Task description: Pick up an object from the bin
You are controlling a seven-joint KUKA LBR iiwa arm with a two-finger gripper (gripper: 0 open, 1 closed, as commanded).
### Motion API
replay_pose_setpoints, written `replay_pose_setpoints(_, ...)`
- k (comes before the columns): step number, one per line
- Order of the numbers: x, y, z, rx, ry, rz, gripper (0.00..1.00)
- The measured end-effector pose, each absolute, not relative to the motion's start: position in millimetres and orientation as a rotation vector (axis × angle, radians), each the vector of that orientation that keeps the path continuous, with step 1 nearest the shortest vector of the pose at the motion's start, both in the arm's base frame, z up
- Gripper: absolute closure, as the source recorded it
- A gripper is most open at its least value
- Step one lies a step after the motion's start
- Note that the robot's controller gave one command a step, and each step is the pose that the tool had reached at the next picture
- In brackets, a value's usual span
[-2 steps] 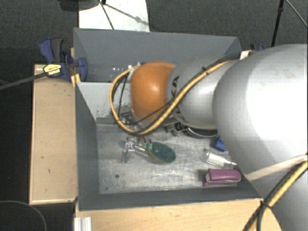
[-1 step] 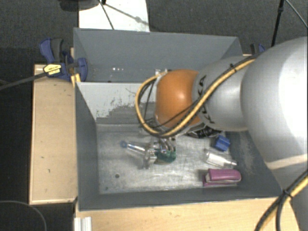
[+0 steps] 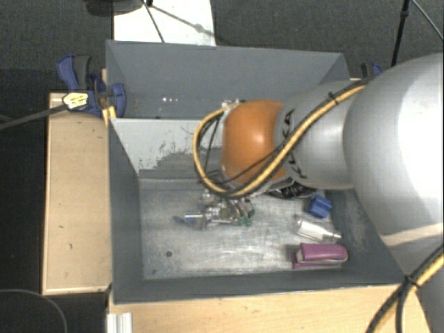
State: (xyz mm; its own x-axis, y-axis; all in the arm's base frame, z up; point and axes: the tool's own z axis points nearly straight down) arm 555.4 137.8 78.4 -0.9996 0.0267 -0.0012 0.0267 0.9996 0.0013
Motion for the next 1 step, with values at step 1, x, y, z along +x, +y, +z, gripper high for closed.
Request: replay_pose_setpoints(1, 562.2, 147.2, 251.7, -0.094, 3.129, 0.004, 1.0)
